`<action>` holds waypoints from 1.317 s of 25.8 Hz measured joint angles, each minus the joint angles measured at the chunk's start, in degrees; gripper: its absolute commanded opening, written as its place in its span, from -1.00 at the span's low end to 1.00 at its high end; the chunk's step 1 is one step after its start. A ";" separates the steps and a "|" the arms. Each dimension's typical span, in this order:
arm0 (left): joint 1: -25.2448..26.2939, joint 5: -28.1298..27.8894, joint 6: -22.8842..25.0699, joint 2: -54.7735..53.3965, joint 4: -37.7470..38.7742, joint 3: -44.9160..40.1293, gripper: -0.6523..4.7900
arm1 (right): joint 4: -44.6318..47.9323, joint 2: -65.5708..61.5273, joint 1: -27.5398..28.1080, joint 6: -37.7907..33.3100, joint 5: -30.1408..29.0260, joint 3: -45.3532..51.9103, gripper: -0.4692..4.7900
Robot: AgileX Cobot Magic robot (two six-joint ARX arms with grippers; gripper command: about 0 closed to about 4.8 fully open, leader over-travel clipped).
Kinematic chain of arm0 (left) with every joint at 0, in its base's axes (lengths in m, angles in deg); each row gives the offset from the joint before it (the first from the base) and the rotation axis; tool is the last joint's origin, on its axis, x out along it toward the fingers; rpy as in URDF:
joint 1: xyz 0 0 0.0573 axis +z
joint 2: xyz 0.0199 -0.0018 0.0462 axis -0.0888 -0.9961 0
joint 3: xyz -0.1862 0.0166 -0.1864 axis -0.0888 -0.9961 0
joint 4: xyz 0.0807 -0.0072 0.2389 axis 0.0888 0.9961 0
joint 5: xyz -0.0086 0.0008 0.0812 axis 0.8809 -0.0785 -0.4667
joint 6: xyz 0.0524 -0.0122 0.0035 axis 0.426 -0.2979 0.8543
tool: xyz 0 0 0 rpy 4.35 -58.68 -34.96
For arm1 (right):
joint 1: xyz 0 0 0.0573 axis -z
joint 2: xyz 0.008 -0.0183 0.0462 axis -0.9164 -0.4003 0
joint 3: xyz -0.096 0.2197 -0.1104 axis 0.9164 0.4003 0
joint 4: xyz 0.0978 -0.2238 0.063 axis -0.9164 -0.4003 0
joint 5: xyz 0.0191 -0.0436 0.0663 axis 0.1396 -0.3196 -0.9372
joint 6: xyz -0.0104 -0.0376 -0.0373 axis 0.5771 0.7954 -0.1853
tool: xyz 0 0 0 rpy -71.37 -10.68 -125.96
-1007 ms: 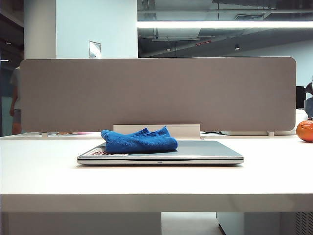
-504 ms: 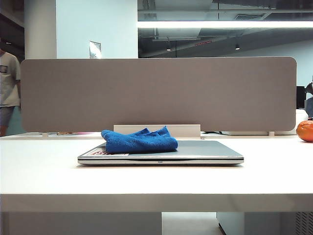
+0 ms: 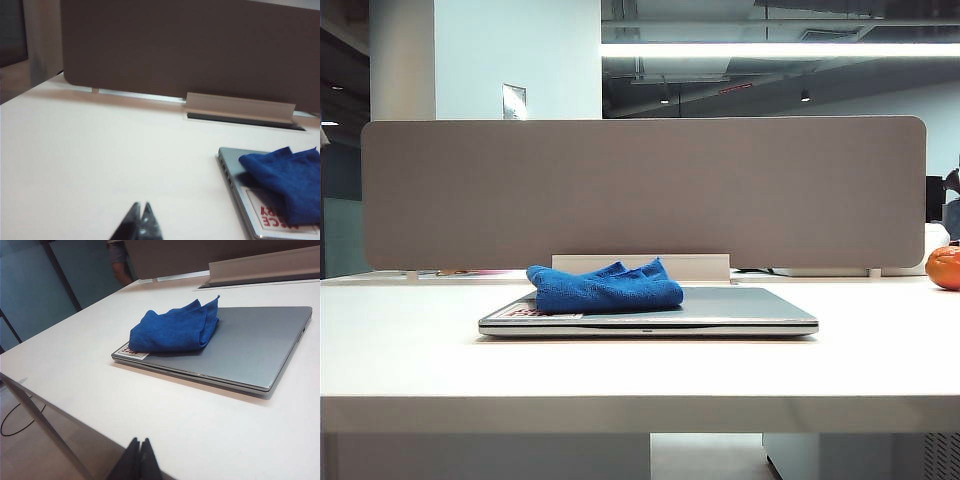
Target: Pick up the blue rag and put it over the laptop.
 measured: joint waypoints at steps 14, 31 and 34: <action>-0.76 0.52 -0.09 0.07 1.20 -0.70 -0.78 | 0.02 0.00 0.00 0.00 0.00 0.00 -0.84; -0.76 0.50 -0.09 0.07 1.81 -0.70 -0.78 | 0.02 0.00 0.02 0.22 0.00 0.00 -0.84; -0.76 0.50 -0.09 0.07 1.81 -0.70 -0.78 | 0.07 0.00 0.02 3.15 1.14 0.00 -0.84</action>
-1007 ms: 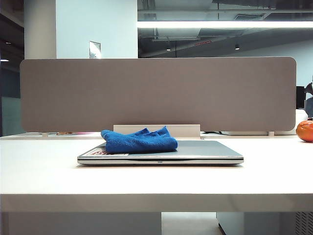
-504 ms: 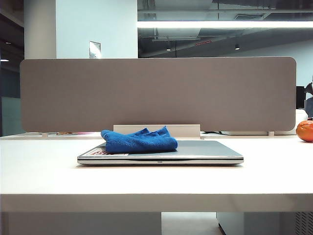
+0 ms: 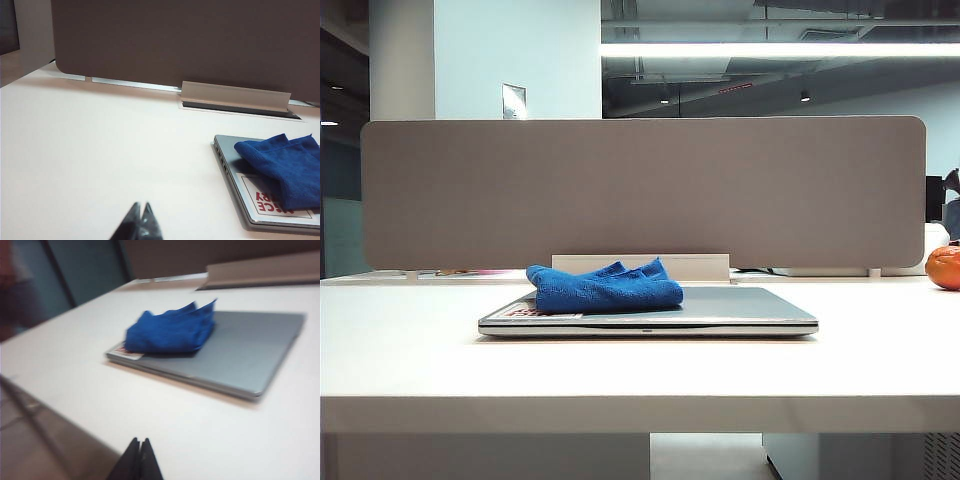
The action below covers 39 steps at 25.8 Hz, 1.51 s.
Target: Pick up the blue rag and put it over the laptop.
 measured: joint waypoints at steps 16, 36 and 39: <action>0.00 0.00 0.00 0.00 0.02 0.00 -0.78 | 4.02 0.00 0.09 5.88 33.62 0.00 -0.84; 0.00 0.00 0.00 0.00 0.00 0.00 -0.78 | 1.22 0.00 0.13 6.08 39.23 0.00 -0.84; 0.00 0.00 0.00 0.00 0.00 0.00 -0.78 | 1.22 0.00 0.13 6.08 39.23 0.00 -0.84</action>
